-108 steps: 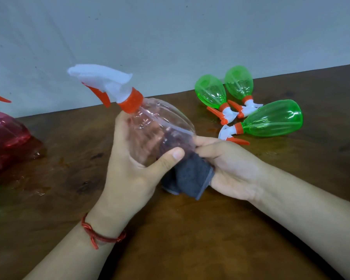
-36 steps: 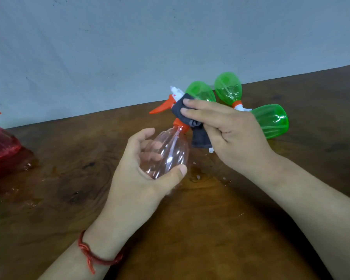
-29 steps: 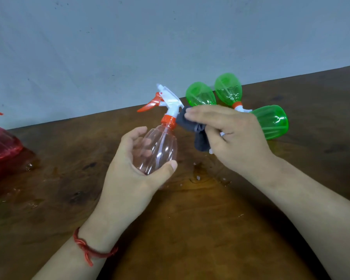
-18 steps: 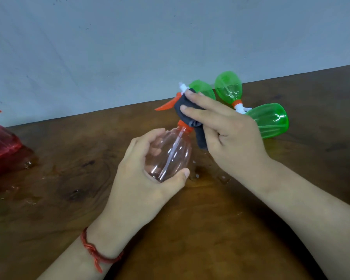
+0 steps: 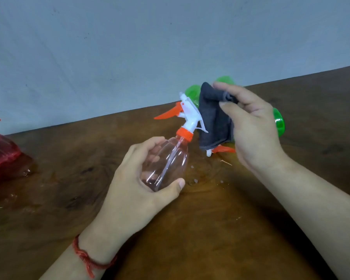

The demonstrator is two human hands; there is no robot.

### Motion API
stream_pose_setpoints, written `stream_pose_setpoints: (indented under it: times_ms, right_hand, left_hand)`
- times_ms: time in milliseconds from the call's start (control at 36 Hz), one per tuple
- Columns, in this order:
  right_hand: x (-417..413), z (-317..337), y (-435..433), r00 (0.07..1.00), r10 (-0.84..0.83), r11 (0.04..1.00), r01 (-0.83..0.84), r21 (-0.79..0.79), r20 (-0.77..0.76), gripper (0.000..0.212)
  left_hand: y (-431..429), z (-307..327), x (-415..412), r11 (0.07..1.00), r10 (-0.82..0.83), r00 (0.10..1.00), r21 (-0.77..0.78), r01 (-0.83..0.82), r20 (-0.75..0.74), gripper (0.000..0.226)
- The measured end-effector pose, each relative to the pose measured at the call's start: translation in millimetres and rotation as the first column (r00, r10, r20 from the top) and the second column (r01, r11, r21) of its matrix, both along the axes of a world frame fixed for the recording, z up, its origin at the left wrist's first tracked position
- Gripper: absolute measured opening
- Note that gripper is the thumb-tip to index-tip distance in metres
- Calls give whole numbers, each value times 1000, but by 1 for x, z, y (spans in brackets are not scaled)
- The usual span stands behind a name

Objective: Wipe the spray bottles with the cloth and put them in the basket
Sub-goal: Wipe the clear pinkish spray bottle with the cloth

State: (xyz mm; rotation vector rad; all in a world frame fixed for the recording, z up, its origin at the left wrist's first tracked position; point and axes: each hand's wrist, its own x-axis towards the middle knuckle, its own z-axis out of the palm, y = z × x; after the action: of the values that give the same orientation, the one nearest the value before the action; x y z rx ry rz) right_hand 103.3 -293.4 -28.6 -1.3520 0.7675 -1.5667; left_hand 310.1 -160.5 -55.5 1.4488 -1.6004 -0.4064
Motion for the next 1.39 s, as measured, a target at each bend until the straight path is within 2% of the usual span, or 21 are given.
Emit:
stream_pose_setpoints:
  times_ms: [56,139,250,361,528,583,694,778,861,917,1056,1167,1278,1389]
  right_hand:
    - [4,-1,4,996,75,997,-75,3,-57,45]
    - [7,-6,11,979,154,987,-159,-32,-130,46]
    - [9,-14,14,949,69,989,-105,-102,-307,43]
    - [7,-15,9,917,29,988,-87,-129,-397,44]
    - [6,-6,11,972,1,995,-25,-98,-234,45]
    - [8,-5,16,974,36,993,-60,-100,-224,47]
    - [7,-2,18,983,152,988,-155,-24,-103,42]
    - [7,-7,12,969,137,986,-154,-67,-205,44]
    - [10,-17,11,937,112,983,-154,-102,-332,49]
    - [12,-20,12,927,115,984,-156,-89,-356,49]
    - [12,-19,11,961,75,996,-84,-22,-266,44]
    - [16,-23,8,979,109,990,-92,104,-171,43]
    - [22,-30,13,957,246,950,-207,235,-152,42]
    - [26,-29,24,919,391,876,-353,329,-55,49]
  left_hand:
    - [1,-2,-2,1000,-19,998,10,18,61,79]
    - [2,-5,-7,1000,-29,999,-11,29,13,80]
    - [-4,-5,3,999,27,985,-27,-32,-168,78]
    - [-4,-1,14,999,46,992,7,-45,-116,80]
    - [-4,0,12,1000,21,997,14,-20,-70,77]
    - [-2,-1,10,1000,-5,999,12,5,-35,78]
    - [-2,-1,10,999,-23,1000,34,22,15,79]
    - [-3,-1,9,1000,4,999,26,-5,39,79]
    - [-6,-5,12,997,67,991,33,-63,-113,78]
    - [-8,-4,17,995,96,973,47,-88,-211,79]
    - [-6,-2,16,996,84,974,49,-76,-210,77]
    - [-7,-4,15,993,115,956,37,-109,-269,83]
    - [-3,0,10,998,63,930,24,-59,-362,78]
    - [-5,0,7,999,1,944,36,12,-330,59]
